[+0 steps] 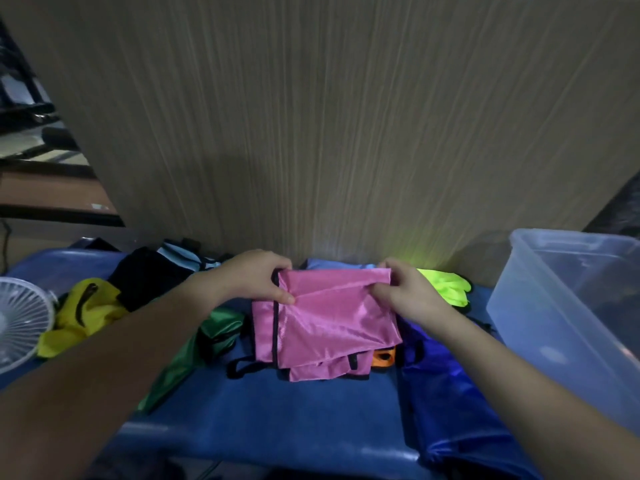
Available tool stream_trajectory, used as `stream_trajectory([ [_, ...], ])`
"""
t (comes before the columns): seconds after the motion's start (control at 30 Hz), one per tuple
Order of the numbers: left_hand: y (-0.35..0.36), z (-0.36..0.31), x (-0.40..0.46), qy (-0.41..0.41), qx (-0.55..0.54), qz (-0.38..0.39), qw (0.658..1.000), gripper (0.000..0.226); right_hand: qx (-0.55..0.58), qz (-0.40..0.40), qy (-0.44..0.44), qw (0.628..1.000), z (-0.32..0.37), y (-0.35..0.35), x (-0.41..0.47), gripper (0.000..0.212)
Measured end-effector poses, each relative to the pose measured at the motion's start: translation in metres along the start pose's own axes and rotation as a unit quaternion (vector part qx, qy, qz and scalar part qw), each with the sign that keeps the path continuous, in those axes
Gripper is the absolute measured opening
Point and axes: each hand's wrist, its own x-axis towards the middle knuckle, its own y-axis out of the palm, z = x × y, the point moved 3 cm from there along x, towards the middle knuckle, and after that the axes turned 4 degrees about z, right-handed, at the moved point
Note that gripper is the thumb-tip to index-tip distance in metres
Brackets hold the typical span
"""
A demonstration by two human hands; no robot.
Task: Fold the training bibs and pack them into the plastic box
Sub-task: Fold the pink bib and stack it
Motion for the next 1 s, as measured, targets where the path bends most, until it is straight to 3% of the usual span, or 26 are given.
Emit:
stream_trajectory([
  [0.13, -0.014, -0.005, -0.041, -0.019, -0.076, -0.018, 0.997, 0.034, 0.150, -0.017, -0.034, 0.988, 0.025, 0.004, -0.008, 0.006],
  [0.2, -0.017, -0.007, -0.066, -0.017, -0.135, -0.025, 0.990, 0.037, 0.166, -0.024, -0.057, 0.984, 0.040, 0.009, -0.011, 0.012],
  [0.33, -0.016, -0.013, -0.118, -0.012, -0.250, -0.012, 0.968, 0.030, 0.096, -0.012, -0.128, 0.987, 0.077, 0.020, -0.014, 0.005],
  [0.47, 0.012, -0.017, -0.160, -0.038, -0.360, -0.024, 0.932, 0.057, -0.051, 0.020, -0.187, 0.981, 0.107, 0.035, -0.010, 0.015],
  [0.53, 0.032, -0.017, -0.176, -0.054, -0.407, -0.028, 0.912, 0.050, -0.104, 0.041, -0.200, 0.973, 0.120, 0.051, -0.006, 0.019],
  [0.6, 0.052, -0.016, -0.189, -0.087, -0.407, -0.022, 0.909, 0.035, -0.146, 0.086, -0.203, 0.964, 0.126, 0.071, 0.002, 0.015],
  [0.73, 0.086, 0.004, -0.203, -0.158, -0.368, -0.036, 0.916, 0.053, -0.190, 0.174, -0.216, 0.942, 0.127, 0.120, 0.022, 0.013],
  [0.87, 0.090, 0.014, -0.204, -0.207, -0.281, -0.044, 0.936, 0.047, -0.193, 0.219, -0.225, 0.929, 0.127, 0.158, 0.038, 0.013],
  [0.93, 0.079, 0.016, -0.202, -0.217, -0.222, -0.081, 0.947, 0.049, -0.180, 0.229, -0.235, 0.927, 0.129, 0.166, 0.044, 0.013],
  [1.0, 0.063, 0.018, -0.193, -0.206, -0.238, -0.155, 0.936, 0.044, -0.166, 0.233, -0.244, 0.927, 0.127, 0.169, 0.049, 0.015],
])
